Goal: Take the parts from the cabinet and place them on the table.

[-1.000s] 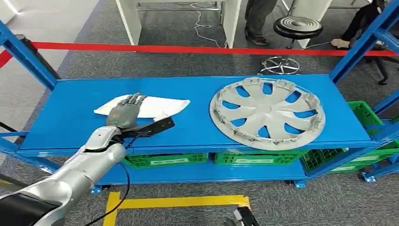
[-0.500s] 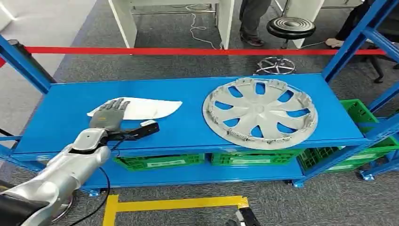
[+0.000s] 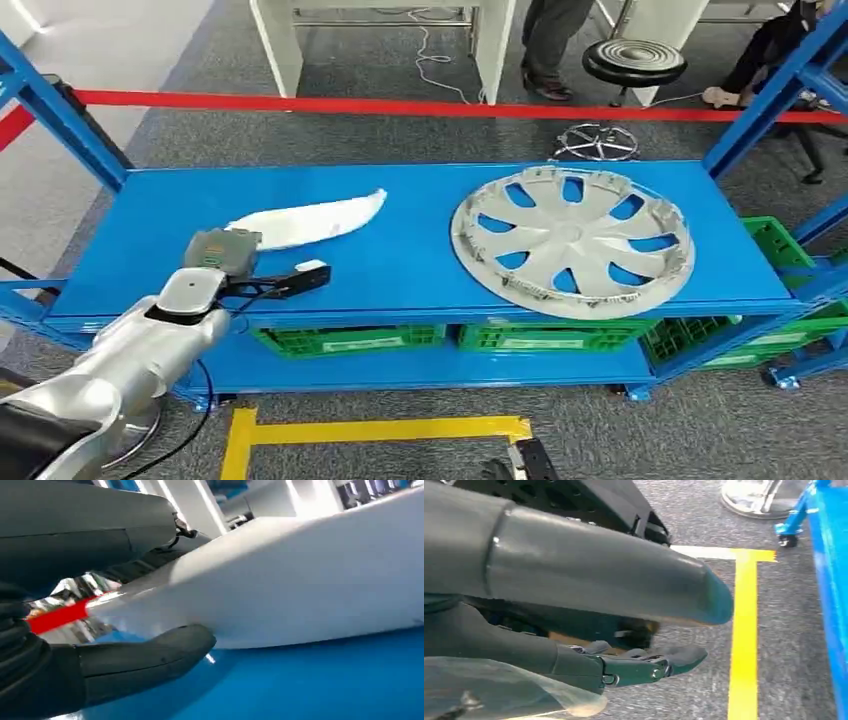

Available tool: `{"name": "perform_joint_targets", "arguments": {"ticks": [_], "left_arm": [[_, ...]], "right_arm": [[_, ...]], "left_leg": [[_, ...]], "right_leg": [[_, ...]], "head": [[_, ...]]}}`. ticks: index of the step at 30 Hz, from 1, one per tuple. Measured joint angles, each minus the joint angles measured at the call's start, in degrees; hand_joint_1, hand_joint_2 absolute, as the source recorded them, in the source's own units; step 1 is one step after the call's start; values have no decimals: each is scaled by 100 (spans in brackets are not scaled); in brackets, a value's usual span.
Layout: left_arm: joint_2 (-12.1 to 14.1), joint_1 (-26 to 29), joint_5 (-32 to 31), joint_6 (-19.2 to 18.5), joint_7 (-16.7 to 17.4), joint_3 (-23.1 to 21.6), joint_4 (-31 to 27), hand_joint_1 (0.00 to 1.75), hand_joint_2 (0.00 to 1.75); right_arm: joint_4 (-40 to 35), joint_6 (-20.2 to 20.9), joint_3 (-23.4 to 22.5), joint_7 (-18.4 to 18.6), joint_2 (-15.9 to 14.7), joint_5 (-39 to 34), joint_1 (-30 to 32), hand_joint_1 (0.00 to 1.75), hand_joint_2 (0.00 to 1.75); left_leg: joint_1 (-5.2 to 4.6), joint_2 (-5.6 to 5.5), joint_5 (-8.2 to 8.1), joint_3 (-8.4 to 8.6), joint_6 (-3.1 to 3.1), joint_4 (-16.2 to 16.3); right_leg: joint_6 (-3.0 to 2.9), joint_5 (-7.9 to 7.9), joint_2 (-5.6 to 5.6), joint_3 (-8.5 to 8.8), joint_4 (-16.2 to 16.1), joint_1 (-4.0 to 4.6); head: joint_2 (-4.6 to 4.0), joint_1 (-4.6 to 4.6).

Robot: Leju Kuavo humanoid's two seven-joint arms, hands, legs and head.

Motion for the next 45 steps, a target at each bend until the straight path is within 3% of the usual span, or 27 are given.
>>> {"name": "perform_joint_targets", "arguments": {"ticks": [3, 4, 5, 7, 8, 9, 11, 13, 14, 15, 18, 20, 21, 23, 24, 25, 32, 35, 36, 37, 38, 39, 40, 41, 42, 43, 45], "left_arm": [[26, 7, -63, 157, 72, -11, 0, 175, 175], [46, 14, -87, 197, 90, -13, 0, 175, 175], [68, 17, -96, 223, 99, -13, 2, 175, 175], [98, 37, -113, 269, 101, -22, 7, 175, 175], [105, 68, -133, 323, 124, -26, 13, 175, 175], [111, 113, -177, 427, 158, -31, 15, 175, 175], [138, 160, -216, 680, 195, -37, 24, 175, 175], [157, 161, -186, 951, 118, -39, 24, 175, 175], [170, 162, -166, 1058, 70, -28, 24, 175, 175], [168, 162, -151, 1130, 40, -22, 24, 175, 175], [168, 215, -133, 1152, 7, -22, 24, 175, 175], [173, 218, 49, 1262, -167, 15, 22, 175, 175], [162, 223, 286, 1468, -395, 81, 20, 175, 175], [146, 277, 709, 1868, -930, 276, 15, 175, 175], [133, 327, 986, 2110, -1309, 428, 2, 175, 175], [113, 393, 1184, 2257, -1580, 552, -15, 175, 175], [113, 398, 1184, 2257, -1580, 554, -15, 175, 175], [105, 425, 1346, 2375, -1818, 617, -37, 175, 175], [61, 534, 1730, 2660, -2440, 868, -152, 175, 175], [36, 572, 1785, 2694, -2535, 899, -175, 175, 175], [-67, 737, 2397, 2870, -3633, 1354, -543, 175, 175], [-468, 1719, 4963, 1863, -5475, 2039, -2306, 175, 175], [-562, 3000, 6403, 681, -5530, 1770, -4750, 175, 175], [-553, 3279, 6637, 513, -5591, 1668, -5245, 175, 175], [-551, 3544, 6825, 390, -5610, 1574, -5635, 175, 175], [-546, 3799, 6984, 312, -5621, 1486, -5990, 175, 175], [-529, 4166, 7176, 181, -5628, 1329, -6582, 175, 175]], "right_arm": [[-2, -79, 0, -79, 0, -18, 46, 0, 0], [-4, -87, 0, -99, 0, -18, 53, 0, 0], [-9, -96, 0, -105, 0, -20, 53, 0, 0], [-13, -98, 0, -118, 0, -18, 59, 0, 0], [-13, -105, 0, -134, 0, -20, 66, 0, 0], [-13, -118, 0, -142, 0, -20, 76, 0, 0], [-13, -140, 0, -153, 0, -18, 94, 0, 0], [-13, -162, 0, -153, 0, 0, 104, 0, 0], [-11, -166, 0, -151, 0, 4, 108, 0, 0], [-11, -173, 0, -151, 0, 9, 103, 0, 0], [-11, -175, 2, -149, 0, 13, 128, 0, 0], [-13, -175, 2, -145, -2, 13, 134, 0, 0], [-13, -184, 2, -136, -2, 15, 134, 0, 0], [-13, -190, 4, -125, -2, 24, 122, 0, 0], [-13, -194, 4, -121, -6, 30, 102, 0, 0], [-13, -197, 4, -101, -18, 35, 91, 0, 0], [-13, -197, 4, -101, -18, 35, 91, 0, 0], [-13, -199, 4, -92, -24, 39, 93, 0, 0], [-13, -216, 4, -67, -41, 43, 112, 0, 0], [-13, -221, 4, -62, -44, 44, 128, 0, 0], [-13, -315, 4, -13, -44, 33, 173, 0, 0], [20, -498, 4, 227, -33, -83, 301, 0, 0], [20, -529, -26, 398, -33, -217, 355, 0, 0], [20, -555, -50, 437, -33, -230, 374, 0, 0], [20, -588, -78, 479, -33, -243, 386, 0, 0], [20, -636, -96, 529, -33, -236, 391, 0, 0], [20, -750, -105, 588, -31, -171, 400, 0, 0]], "left_leg": [[15, 10, 37, 1, -77, -26], [30, 9, -21, -27, -113, 13], [30, 12, -146, -79, -154, 162], [53, 13, -610, -440, -218, 1041], [56, 13, -783, -626, -235, 1482], [63, 13, -839, -736, -245, 1754], [75, 13, -571, -597, -238, 1480], [74, 13, -48, -111, -195, 448], [70, 12, -11, 42, -168, 102], [44, 7, -44, 104, -153, -24], [20, 9, -61, 67, -74, -16], [72, 27, -7, 104, 11, -100], [72, 26, -3, 92, 54, -100], [68, 26, -2, 86, 64, -97], [65, 29, -4, 87, 66, -94], [63, 31, -6, 92, 66, -92], [63, 31, -6, 92, 65, -92], [63, 31, -7, 94, 65, -92], [63, 28, -12, 97, 65, -86], [63, 28, -16, 98, 62, -83], [64, 11, -48, 105, 32, -49], [15, 31, -65, 112, -76, -45], [47, 26, -926, -393, -200, 1279], [48, 26, -1068, -544, -210, 1654], [53, 26, -1069, -587, -214, 1777], [61, 27, -939, -499, -214, 1638], [75, 27, -489, -48, -198, 769]], "right_leg": [[-56, 25, 19, -22, 34, 16], [-115, 64, -2, -4, -9, -31], [-126, 69, -1, -4, -12, -28], [-158, 72, -11, -7, -11, -28], [-158, 72, -12, -9, -10, -28], [-158, 72, -10, -9, -9, -29], [-157, 72, 5, -6, -3, -29], [-147, 65, 11, 9, 4, -29], [-129, 58, 10, 7, 3, -28], [-99, 55, 16, -30, 32, 15], [-7, 88, 11, -42, -8, -7], [55, -61, -1, -153, 124, -12], [77, -249, 0, -290, 440, -16], [108, -636, 1, -706, 1352, -24], [126, -747, 1, -891, 1738, -22], [134, -702, -1, -949, 1826, -24], [134, -695, -1, -948, 1821, -24], [134, -645, -1, -929, 1778, -24], [129, -370, -2, -737, 1367, -25], [122, -257, -4, -632, 1157, -26], [97, 136, -27, -153, 168, -31], [-9, 16, 39, -10, 22, -18], [-111, 68, 31, 19, -17, -63], [-114, 65, 31, 17, -14, -63], [-115, 63, 30, 17, -12, -63], [-114, 62, 29, 16, -11, -63], [-109, 60, 29, 15, -4, -64]], "head": [[-2, -7], [0, 2], [-2, -31], [-2, -53], [-2, -57], [-2, -57], [-2, -57], [-2, -57], [-2, -53], [-2, -57], [0, -50], [-2, -37], [0, -20], [-2, -9], [-2, -7], [-2, -5], [-2, -5], [-2, -9], [-2, 0], [-2, 0], [-2, 2], [-2, -20], [-2, -40], [-2, -44], [-2, -40], [-2, -44], [-2, -46]]}}
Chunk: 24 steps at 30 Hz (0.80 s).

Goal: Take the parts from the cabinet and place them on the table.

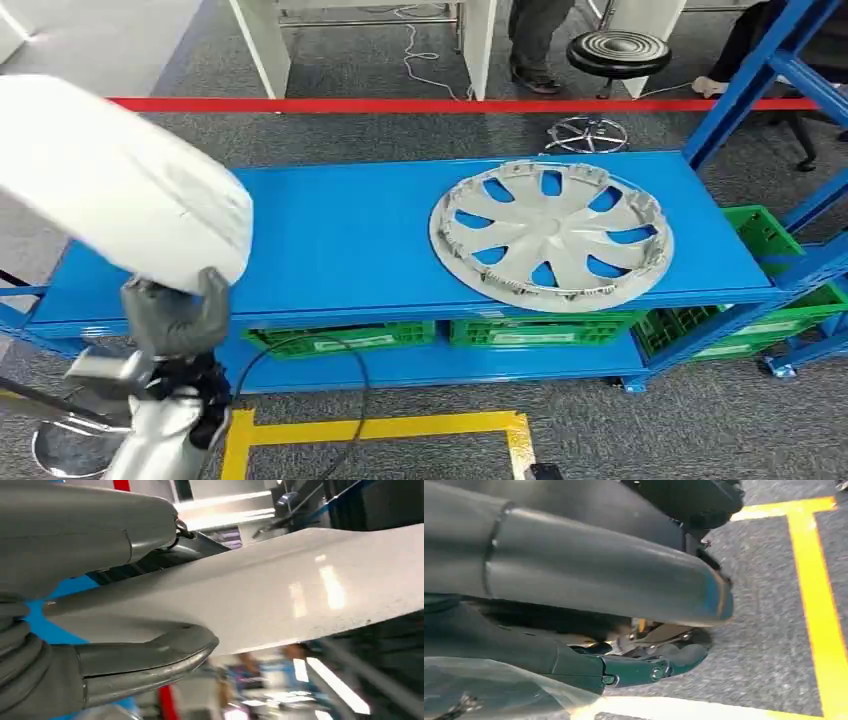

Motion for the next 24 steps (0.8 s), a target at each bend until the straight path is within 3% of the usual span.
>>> {"name": "perform_joint_targets", "arguments": {"ticks": [1, 2, 5, 6, 7, 8, 10, 11, 12, 13, 14, 15, 16, 17, 18, 19, 21, 22, 23, 24], "left_arm": [[17, 151, 37, -13, 0, -70, -299, 175, 175], [35, 252, 37, 13, 0, -142, -522, 175, 175], [101, 577, 232, 92, -2, -304, -1022, 175, 175], [116, 666, 406, 68, -2, -314, -1181, 175, 175], [131, 722, 545, -4, -2, -319, -1289, 175, 175], [142, 771, 702, -97, -2, -319, -1399, 175, 175], [172, 901, 844, -392, 0, -310, -1616, 175, 175], [184, 946, 799, -450, 0, -308, -1671, 175, 175], [197, 996, 734, -468, -2, -308, -1727, 175, 175], [212, 1039, 702, -472, -2, -306, -1758, 175, 175], [223, 1072, 703, -476, 0, -304, -1787, 175, 175], [232, 1101, 729, -498, -2, -301, -1817, 175, 175], [236, 1119, 750, -511, 0, -301, -1846, 175, 175], [238, 1129, 736, -513, -2, -299, -1881, 175, 175], [245, 1132, 708, -511, 0, -297, -1916, 175, 175], [251, 1138, 684, -513, 0, -297, -1922, 175, 175], [260, 1163, 721, -553, -2, -297, -1940, 175, 175], [267, 1180, 756, -570, -2, -297, -1970, 175, 175], [271, 1185, 752, -586, -2, -297, -1977, 175, 175], [280, 1187, 730, -603, -2, -297, -1983, 175, 175]], "right_arm": [[0, -74, 0, 19, 2, 56, 4, 0, 0], [0, -142, 0, 41, 2, 107, 4, 0, 0], [0, -275, 0, 52, 2, 188, 6, 0, 0], [2, -295, 2, 50, 2, 190, 13, 0, 0], [11, -319, 2, 37, 2, 197, 13, 0, 0], [13, -336, 2, 22, 2, 203, 22, 0, 0], [15, -375, 2, -39, 2, 225, 16, 0, 0], [15, -382, 2, -68, 2, 234, 7, 0, 0], [15, -395, 2, -94, 2, 253, -2, 0, 0], [15, -406, 2, -120, 2, 260, -6, 0, 0], [15, -413, 2, -138, 2, 264, -11, 0, 0], [15, -421, 2, -162, 2, 273, -21, 0, 0], [15, -430, 2, -182, 2, 275, -37, 0, 0], [11, -439, 2, -208, 2, 280, -62, 0, 0], [11, -450, 2, -232, 2, 286, -84, 0, 0], [13, -452, 2, -253, 2, 290, -90, 0, 0], [13, -452, 2, -280, 2, 280, -79, 0, 0], [22, -443, 2, -293, 20, 271, -73, 0, 0], [20, -435, 2, -297, 20, 271, -71, 0, 0], [22, -419, 2, -304, 20, 271, -69, 0, 0]], "left_leg": [[8, 1, 203, 302, 10, -569], [-5, -2, 139, 414, 22, -787], [-37, -19, 221, 357, 110, -764], [-32, -13, 265, 337, 166, -790], [3, 14, 324, 303, 229, -826], [0, 14, 360, 258, 274, -829], [-9, 17, 439, 153, 310, -825], [-19, 18, 481, 99, 313, -823], [-27, 19, 530, 34, 309, -820], [-35, 19, 577, -22, 307, -819], [-37, 19, 625, -77, 300, -816], [-37, 15, 671, -131, 284, -815], [-37, 7, 718, -173, 263, -814], [-41, 4, 760, -189, 233, -807], [-62, 4, 803, -217, 199, -794], [-58, 13, 866, -208, 160, -816], [-36, 11, 969, -212, 81, -861], [-21, -1, 927, -247, 47, -830], [-18, -3, 673, -297, 9, -738], [-11, -2, 273, -350, -20, -439]], "right_leg": [[11, -4, 0, 0, 10, 1], [48, -11, 1, -21, 38, 47], [150, 45, -4, -32, 18, 27], [194, 75, 6, -49, 9, 26], [216, -31, 4, -94, 70, 15], [230, -271, -16, -193, 217, 18], [255, -897, -19, -431, 1063, 13], [261, -1088, -20, -525, 1434, 17], [260, -1167, -18, -549, 1702, 20], [250, -1067, -19, -440, 1677, 20], [234, -857, -19, -223, 1429, 23], [216, -625, -19, 96, 987, 28], [190, -496, -18, 450, 469, 32], [160, -619, -19, 760, -3, 39], [150, -669, -3, 952, -301, 58], [140, -643, -1, 819, -258, 73], [67, -582, -3, 772, -233, 97], [25, -490, -41, 716, -266, 43], [-13, -436, -58, 659, -265, 50], [-58, -376, -78, 593, -264, 51]], "head": [[0, 0], [0, -4], [0, 7], [0, 2], [0, -9], [0, 22], [0, 59], [0, 61], [0, 66], [0, 61], [0, 63], [0, 63], [0, 63], [2, 65], [2, 59], [0, 61], [0, 68], [0, 68], [2, 50], [0, 22]]}}
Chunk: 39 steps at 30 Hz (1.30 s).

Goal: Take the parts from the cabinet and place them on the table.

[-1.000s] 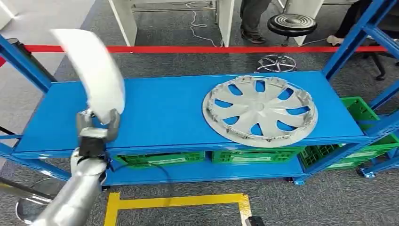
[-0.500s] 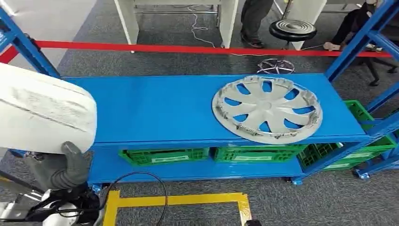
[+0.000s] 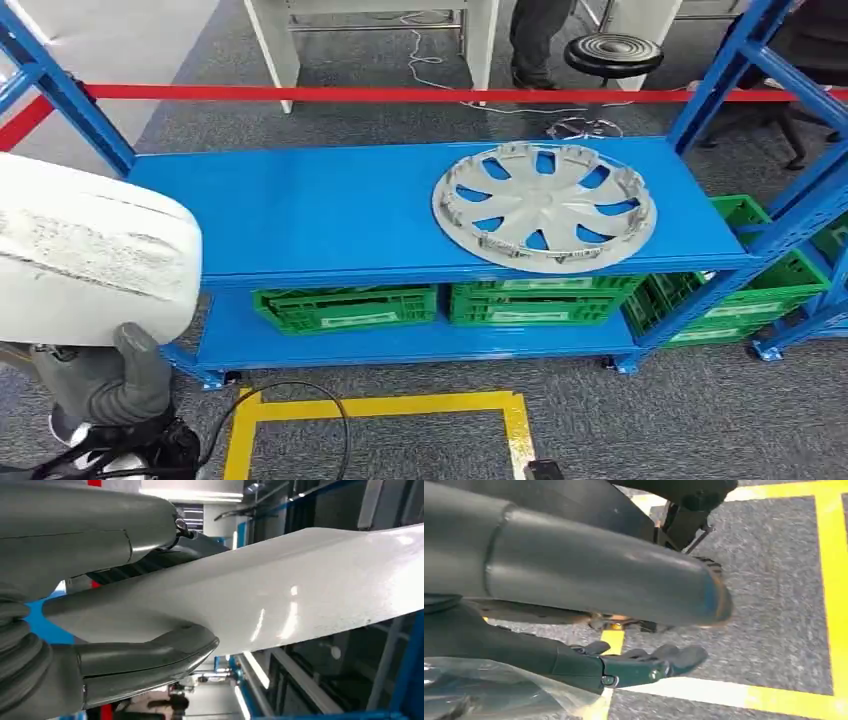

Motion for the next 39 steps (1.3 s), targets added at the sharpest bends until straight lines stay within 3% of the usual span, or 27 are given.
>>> {"name": "perform_joint_targets", "arguments": {"ticks": [2, 3, 4, 5, 7, 8, 9, 13, 14, 15, 17, 18, 20, 22, 23, 24, 25, 28, 29, 30, 32, 33, 34, 35, 37, 38, 39], "left_arm": [[13, 7, -29, -2, 2, 0, -5, 175, 175], [20, 7, 8, -13, 2, 0, -11, 175, 175], [26, 8, 37, -22, 2, 0, -24, 175, 175], [30, 8, 65, -24, 0, 0, -37, 175, 175], [31, 5, 59, -33, 0, 0, -57, 175, 175], [33, 0, 35, -33, 2, -2, -81, 175, 175], [28, -3, 19, -35, 0, -4, -88, 175, 175], [24, -4, 15, -33, 0, -4, -116, 175, 175], [22, -19, 15, -33, 2, -9, -120, 175, 175], [20, -20, 22, -31, 2, -11, -127, 175, 175], [22, -16, 24, -28, 0, -17, -131, 175, 175], [24, -17, 26, -24, 2, -22, -131, 175, 175], [35, -18, 24, -9, 0, -37, -131, 175, 175], [37, -16, 24, 9, 2, -57, -133, 175, 175], [37, -17, 28, 9, 0, -59, -146, 175, 175], [37, -13, 39, 9, 0, -61, -180, 175, 175], [37, -22, 44, 0, 0, -68, -217, 175, 175], [48, -18, 54, -17, 0, -96, -232, 175, 175], [57, -10, 59, -17, 0, -94, -234, 175, 175], [66, -9, 48, -15, 0, -96, -241, 175, 175], [74, -10, 15, -4, 0, -101, -241, 175, 175], [79, -11, 15, -2, 0, -103, -241, 175, 175], [83, -11, 19, -2, 2, -103, -241, 175, 175], [87, -13, 26, -7, 0, -103, -241, 175, 175], [92, -25, 30, -33, 0, -105, -241, 175, 175], [92, -32, 28, -53, 0, -105, -241, 175, 175], [94, -47, 28, -68, 0, -105, -243, 175, 175]], "right_arm": [[0, 52, 0, 0, 2, 2, 5, 0, 0], [0, 72, 0, 6, 2, 0, 5, 0, 0], [0, 85, -2, 20, 2, 0, 4, 0, 0], [0, 107, -2, 33, 2, -11, 5, 0, 0], [0, 223, -4, 44, 2, -15, 10, 0, 0], [0, 295, -4, 31, -2, -15, 11, 0, 0], [0, 336, -4, 22, -9, -13, 10, 0, 0], [2, 391, -7, 9, -41, -13, 39, 0, 0], [2, 400, -9, -11, -59, -20, 42, 0, 0], [2, 422, -11, -44, -63, -55, 50, 0, 0], [2, 477, -59, -127, -81, -147, 47, 0, 0], [2, 514, -85, -157, -85, -179, 46, 0, 0], [2, 575, -138, -181, -105, -219, 47, 0, 0], [2, 619, -170, -162, -124, -234, 50, 0, 0], [0, 649, -192, -155, -133, -256, 44, 0, 0], [-7, 675, -210, -144, -133, -269, 27, 0, 0], [-9, 697, -234, -142, -133, -275, 26, 0, 0], [-7, 706, -258, -127, -133, -282, 65, 0, 0], [-2, 710, -276, -127, -133, -282, 71, 0, 0], [-4, 712, -293, -125, -136, -282, 72, 0, 0], [-4, 747, -302, -125, -136, -271, 71, 0, 0], [-4, 752, -308, -125, -136, -279, 72, 0, 0], [-4, 739, -323, -125, -135, -299, 70, 0, 0], [-4, 693, -334, -120, -131, -299, 63, 0, 0], [-4, 579, -337, -98, -101, -256, 50, 0, 0], [-4, 544, -337, -81, -79, -240, 39, 0, 0], [-4, 524, -337, -74, -59, -212, 38, 0, 0]], "left_leg": [[3, 0, -635, -129, -56, 893], [4, 0, -723, -137, -69, 1233], [5, 0, -634, -81, -71, 1340], [9, 0, -461, 86, -64, 1231], [8, 0, -145, 744, -20, 314], [3, -7, -248, 1056, 18, -220], [-22, -7, -344, 1214, 42, -479], [-20, 14, -198, 1048, 194, -556], [-2, 48, -118, 1019, 240, -565], [0, 49, -58, 926, 291, -580], [-9, 54, 79, 757, 298, -574], [-12, 58, 153, 661, 293, -569], [-14, 69, 289, 476, 277, -555], [-13, 68, 410, 317, 249, -531], [-13, 64, 467, 276, 223, -522], [-51, 60, 513, 232, 189, -483], [-49, 68, 580, 210, 162, -469], [-30, 68, 746, 199, 59, -518], [-4, 49, 603, 153, 28, -464], [-3, 49, 191, 100, 3, -234], [7, 48, -549, -24, -38, 595], [8, 48, -730, -60, -49, 1009], [7, 48, -721, -54, -55, 1286], [8, 47, -540, 34, -50, 1342], [6, 43, -120, 520, -8, 790], [-1, 77, -67, 894, 23, 235], [-30, 197, -260, 1155, 50, -222]], "right_leg": [[-2, 120, -20, -107, 9, 5], [3, 183, -25, -164, 32, 8], [6, 236, -30, -263, 70, 9], [12, 273, -34, -360, 108, 11], [35, 329, -30, -523, 204, 12], [52, 351, -25, -573, 245, 13], [88, 383, -14, -619, 270, 42], [238, 560, -5, -678, 242, 41], [259, 364, 8, -750, 323, 20], [278, 9, 13, -882, 565, 20], [315, -611, 13, -1065, 1341, 9], [329, -748, 13, -1129, 1734, 10], [338, -455, 12, -972, 1899, 9], [323, 5, 12, -413, 1235, 0], [306, 22, 12, -33, 709, -5], [287, -182, 16, 425, 77, 9], [248, -302, 32, 558, -224, 11], [123, -213, 20, 377, -158, 39], [71, -147, -22, 314, -160, 7], [2, -77, -21, 233, -157, 13], [-21, 60, -38, 77, -148, 27], [-19, 124, -44, 0, -126, 34], [-18, 180, -48, -50, -91, 40], [-16, 233, -56, -177, -38, 45], [-3, 307, -55, -402, 83, 50], [0, 320, -72, -474, 132, 52], [13, 330, -85, -514, 171, 75]], "head": [[0, -15], [0, -22], [0, -22], [0, -24], [0, -24], [0, -22], [0, -20], [0, -22], [0, -33], [0, 9], [0, 15], [0, 18], [0, 15], [0, 18], [0, 18], [2, 24], [2, 26], [0, 29], [0, 33], [0, -4], [0, -39], [0, -39], [0, -37], [0, -44], [0, -41], [0, -46], [0, -44]]}}
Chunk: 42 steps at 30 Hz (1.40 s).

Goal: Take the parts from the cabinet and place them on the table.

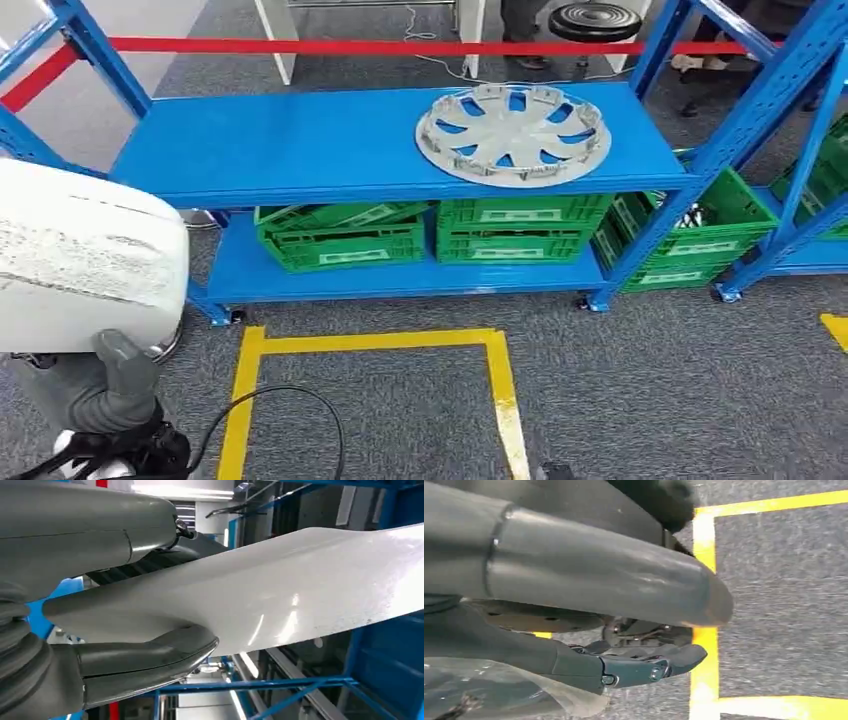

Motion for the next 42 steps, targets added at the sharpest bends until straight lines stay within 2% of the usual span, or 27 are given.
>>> {"name": "perform_joint_targets", "arguments": {"ticks": [1, 3, 5, 7, 9, 10, 11, 13, 14, 15, 16, 19, 20, 21, 22, 24, 25, 26, 27, 29, 30, 31, 35, 37, 38, 40, 42], "left_arm": [[-2, -18, -7, -9, 0, -2, -2, 175, 175], [-7, -53, -4, -9, 2, -4, -17, 175, 175], [-13, -34, 9, -7, 0, -4, -17, 175, 175], [-24, -40, 35, -7, 0, -4, -17, 175, 175], [-22, -33, 37, -9, 2, -4, -17, 175, 175], [-24, -30, 42, -9, 0, -4, -17, 175, 175], [-22, -28, 42, -9, 2, -4, -17, 175, 175], [-24, -28, 40, -9, 0, -4, -17, 175, 175], [-24, -28, 39, -7, 2, -4, -17, 175, 175], [-26, -28, 42, -7, 2, -4, -17, 175, 175], [-26, -45, 46, -7, 2, -4, -17, 175, 175], [-33, -29, 48, 7, 0, -4, -20, 175, 175], [-31, -30, 50, 9, 0, -2, -20, 175, 175], [-31, -42, 50, 7, 0, -2, -20, 175, 175], [-31, -55, 50, 0, 2, -4, -20, 175, 175], [-33, -55, 55, -7, 2, -4, -17, 175, 175], [-28, -51, 57, -9, 0, -2, -17, 175, 175], [-28, -48, 59, -13, 0, -2, -17, 175, 175], [-28, -49, 57, -26, 0, -2, -17, 175, 175], [-28, -51, 57, -26, 0, -2, -17, 175, 175], [-31, -54, 57, -28, 0, -2, -17, 175, 175], [-37, -69, 59, -39, 0, -4, -17, 175, 175], [-46, -69, 107, -52, 0, 0, -18, 175, 175], [-61, -85, 116, -57, 0, 0, -17, 175, 175], [-74, -84, 107, -57, 0, 0, -17, 175, 175], [-79, -70, 105, -57, 0, 0, -15, 175, 175], [-79, -42, 92, -57, 2, 0, -13, 175, 175]], "right_arm": [[0, -20, 0, 0, 18, 24, 1, 0, 0], [0, -39, 0, 9, 26, 66, 8, 0, 0], [0, -61, 0, 22, 35, 100, 7, 0, 0], [0, -61, 2, 33, 37, 116, 3, 0, 0], [0, -63, 2, 39, 37, 129, 7, 0, 0], [0, -74, 2, 70, 37, 150, 10, 0, 0], [0, -74, 2, 79, 37, 164, 13, 0, 0], [0, -79, 2, 100, 37, 170, 11, 0, 0], [0, -79, 2, 107, 37, 179, 11, 0, 0], [0, -79, 4, 120, 37, 194, 4, 0, 0], [2, -79, 7, 127, 37, 210, 7, 0, 0], [7, -90, 9, 166, 37, 271, 34, 0, 0], [7, -90, 13, 173, 55, 306, 28, 0, 0], [7, -90, 20, 186, 52, 334, 17, 0, 0], [7, -90, 33, 199, 55, 365, 20, 0, 0], [9, -94, 59, 221, 52, 396, 50, 0, 0], [9, -96, 59, 223, 52, 422, 61, 0, 0], [9, -105, 61, 225, 52, 441, 62, 0, 0], [9, -118, 68, 234, 52, 459, 58, 0, 0], [7, -138, 92, 254, 52, 476, 48, 0, 0], [7, -140, 105, 258, 52, 492, 49, 0, 0], [9, -140, 114, 264, 52, 505, 46, 0, 0], [2, -153, 157, 315, 52, 568, 32, 0, 0], [0, -146, 179, 321, 52, 599, 16, 0, 0], [7, -144, 206, 337, 52, 621, 17, 0, 0], [9, -144, 223, 369, 52, 667, 22, 0, 0], [9, -153, 258, 404, 52, 701, 25, 0, 0]], "left_leg": [[-26, 19, -65, 142, 29, -244], [-45, -28, -135, 111, 93, -368], [15, -108, -3, 54, 190, -438], [9, -172, 88, -44, 265, -433], [-5, -232, 175, -164, 265, -424], [-8, -274, 220, -227, 258, -413], [-8, -321, 252, -275, 247, -405], [-5, -427, 299, -351, 219, -363], [-3, -489, 311, -381, 201, -334], [-9, -525, 321, -418, 179, -308], [-39, -584, 331, -469, 154, -242], [-5, -759, 435, -542, 22, -264], [-4, -726, 403, -577, 6, -224], [-27, -484, 274, -636, -21, -99], [-16, -354, 47, -764, -53, 209], [5, -277, -409, -1116, -101, 1115], [17, -264, -532, -1250, -116, 1481], [26, -259, -500, -1239, -124, 1543], [26, -248, -344, -1092, -116, 1334], [18, -116, 126, -540, -65, 341], [-6, 125, 251, -299, -25, -124], [-89, 382, 172, -247, 7, -261], [-60, 108, 232, -345, 150, -306], [-16, 7, 287, -363, 222, -337], [-17, -62, 299, -387, 238, -336], [-31, -208, 318, -413, 260, -330], [-32, -370, 326, -410, 254, -320]], "right_leg": [[29, 22, -5, -31, 33, 13], [100, 89, -91, -81, 38, 4], [164, 82, -139, -141, 65, -4], [221, -391, 35, -369, 583, -18], [247, -844, 82, -691, 1463, -31], [257, -932, 90, -769, 1740, -32], [257, -874, 91, -698, 1710, -33], [240, -487, 135, -172, 927, -45], [221, -282, 248, 181, 360, -60], [198, -349, 577, 369, -6, -85], [193, -356, 605, 418, -109, -104], [102, -305, 421, 412, -39, -67], [45, -256, 319, 395, -77, -120], [22, -240, 262, 385, -77, -111], [2, -233, 187, 372, -76, -107], [-4, -230, 15, 342, -72, -92], [-5, -229, -80, 322, -65, -86], [-5, -229, -169, 312, -59, -79], [-4, -229, -248, 310, -53, -75], [2, -235, -377, 333, -50, -66], [11, -241, -425, 346, -50, -52], [35, -254, -479, 326, -26, 0], [134, -259, -712, 325, -40, 14], [188, -556, -124, 147, 299, -20], [194, -791, 25, -56, 756, -36], [207, -1121, 101, -468, 1657, -37], [201, -927, 106, -479, 1649, -39]], "head": [[0, 0], [0, -11], [0, -9], [0, 41], [0, 41], [0, 46], [0, 42], [0, 41], [0, 44], [0, 44], [0, 29], [0, 31], [0, 39], [0, 8], [0, -46], [0, -57], [0, -55], [0, -55], [0, -52], [0, -55], [0, -55], [0, -53], [0, -37], [0, -18], [0, 4], [0, 4], [0, 6]]}}
